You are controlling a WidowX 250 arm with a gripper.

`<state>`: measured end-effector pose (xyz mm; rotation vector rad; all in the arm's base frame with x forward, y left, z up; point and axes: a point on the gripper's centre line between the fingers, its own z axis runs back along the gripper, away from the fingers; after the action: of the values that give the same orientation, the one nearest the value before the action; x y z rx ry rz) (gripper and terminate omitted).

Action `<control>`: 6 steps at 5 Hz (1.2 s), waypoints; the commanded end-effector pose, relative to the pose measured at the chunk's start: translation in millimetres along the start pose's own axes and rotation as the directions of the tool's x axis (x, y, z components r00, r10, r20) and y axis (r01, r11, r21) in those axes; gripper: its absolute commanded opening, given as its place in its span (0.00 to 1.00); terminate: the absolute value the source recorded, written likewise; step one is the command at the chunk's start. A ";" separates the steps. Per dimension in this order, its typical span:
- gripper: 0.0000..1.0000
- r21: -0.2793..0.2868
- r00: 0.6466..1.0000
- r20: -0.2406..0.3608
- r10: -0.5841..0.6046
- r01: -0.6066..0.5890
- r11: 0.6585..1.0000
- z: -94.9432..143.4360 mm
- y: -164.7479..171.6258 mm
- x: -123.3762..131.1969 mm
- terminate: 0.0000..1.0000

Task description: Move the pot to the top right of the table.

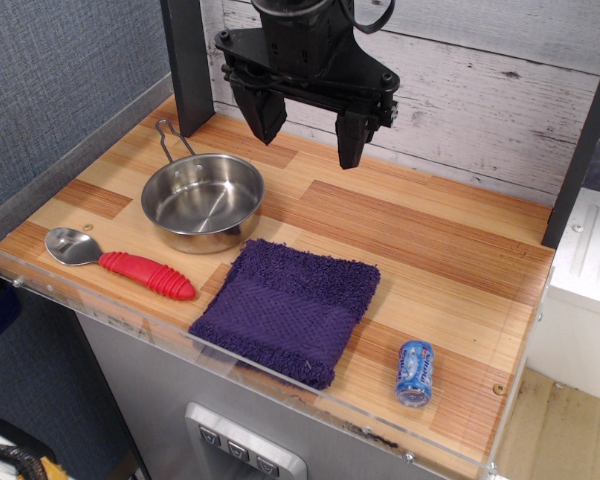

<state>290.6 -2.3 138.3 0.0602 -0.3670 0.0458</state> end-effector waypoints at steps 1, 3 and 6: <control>1.00 0.000 1.000 0.000 0.000 0.000 1.000 0.0 0.0 0.0 0.00; 1.00 0.090 0.999 -0.010 -0.035 0.036 0.995 -22.6 38.1 19.4 0.00; 1.00 0.123 0.996 -0.088 -0.032 0.043 0.992 -72.8 57.7 7.3 0.00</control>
<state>318.2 56.7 65.4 0.1827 -0.2464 0.0308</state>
